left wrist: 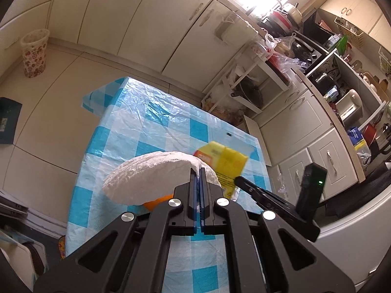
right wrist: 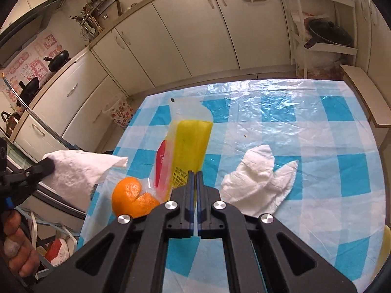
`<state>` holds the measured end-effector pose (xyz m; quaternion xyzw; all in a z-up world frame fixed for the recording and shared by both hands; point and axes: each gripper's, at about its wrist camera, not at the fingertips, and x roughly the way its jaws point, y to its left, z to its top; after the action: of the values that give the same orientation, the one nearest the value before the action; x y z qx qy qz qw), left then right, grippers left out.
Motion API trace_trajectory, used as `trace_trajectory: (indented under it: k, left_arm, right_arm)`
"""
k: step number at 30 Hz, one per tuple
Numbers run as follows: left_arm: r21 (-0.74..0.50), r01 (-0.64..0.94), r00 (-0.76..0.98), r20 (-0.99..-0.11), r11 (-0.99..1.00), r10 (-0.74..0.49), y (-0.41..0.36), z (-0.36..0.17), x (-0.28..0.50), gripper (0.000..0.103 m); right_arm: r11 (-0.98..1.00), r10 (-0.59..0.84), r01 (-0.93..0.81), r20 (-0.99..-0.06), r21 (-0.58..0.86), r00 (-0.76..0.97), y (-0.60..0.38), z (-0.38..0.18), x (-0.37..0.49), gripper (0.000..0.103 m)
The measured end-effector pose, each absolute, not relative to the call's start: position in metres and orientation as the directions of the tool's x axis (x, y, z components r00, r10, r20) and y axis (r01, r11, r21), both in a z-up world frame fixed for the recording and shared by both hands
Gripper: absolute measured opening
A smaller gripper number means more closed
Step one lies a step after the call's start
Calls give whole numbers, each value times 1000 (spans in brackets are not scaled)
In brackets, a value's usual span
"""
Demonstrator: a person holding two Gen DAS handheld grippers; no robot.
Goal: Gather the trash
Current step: 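Grasp the yellow-and-red snack bag with the right tool while the left tool holds the paper towel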
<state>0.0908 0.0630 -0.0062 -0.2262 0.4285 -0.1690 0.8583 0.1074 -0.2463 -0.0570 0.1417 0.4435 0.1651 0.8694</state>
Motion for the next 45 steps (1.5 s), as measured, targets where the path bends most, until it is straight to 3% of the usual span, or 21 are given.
trace_trajectory:
  k: [9, 15, 20, 22, 23, 24, 31, 36, 38, 41, 42, 43, 44, 45]
  left_arm:
    - [-339, 183, 609, -698, 923, -377, 11, 5, 71, 2]
    - [-242, 262, 584, -731, 934, -353, -29, -6, 56, 2]
    - [-157, 313, 573, -755, 937, -319, -59, -18, 45, 2]
    - [-143, 324, 565, -764, 935, -312, -66, -23, 43, 2]
    - [-139, 327, 561, -768, 935, -310, -68, -25, 43, 2]
    - [-131, 329, 559, -771, 935, -305, -69, -27, 42, 2]
    - [-111, 335, 556, -779, 936, -291, -68, -31, 41, 2]
    - [-109, 328, 559, -778, 938, -286, -61, -29, 41, 2]
    - [-108, 322, 561, -779, 941, -281, -57, -29, 41, 2]
    - [-110, 310, 563, -779, 944, -276, -52, -27, 43, 2]
    - [-111, 306, 564, -779, 945, -274, -50, -27, 44, 2]
    - [-112, 303, 566, -778, 947, -273, -49, -26, 45, 2]
    - [-114, 299, 567, -778, 948, -272, -48, -26, 46, 2]
    - [-116, 294, 568, -777, 949, -272, -47, -25, 47, 2]
  right_arm:
    - [881, 456, -153, -715, 448, 530, -301, -61, 28, 2]
    - [847, 460, -12, -724, 531, 514, -348, -97, 3, 2]
    - [893, 420, -69, -769, 444, 482, -333, -94, -2, 2]
    - [897, 416, -68, -784, 436, 460, -325, -100, -1, 30]
    - [900, 404, -49, -786, 433, 467, -323, -102, 0, 66]
    - [905, 386, -36, -782, 424, 490, -321, -102, -1, 73]
    - [928, 350, -96, -758, 359, 551, -296, -94, 10, 79]
    - [963, 263, -202, -786, 178, 559, -247, -99, 29, 91]
    - [967, 232, -217, -816, 134, 530, -236, -112, 38, 88]
    - [967, 222, -227, -806, 112, 549, -231, -117, 38, 68]
    - [962, 247, -236, -801, 135, 545, -232, -116, 38, 48]
    - [962, 255, -229, -802, 152, 540, -235, -116, 40, 37]
    - [964, 249, -222, -808, 150, 534, -238, -116, 41, 17]
    - [966, 246, -203, -808, 160, 535, -244, -117, 42, 4]
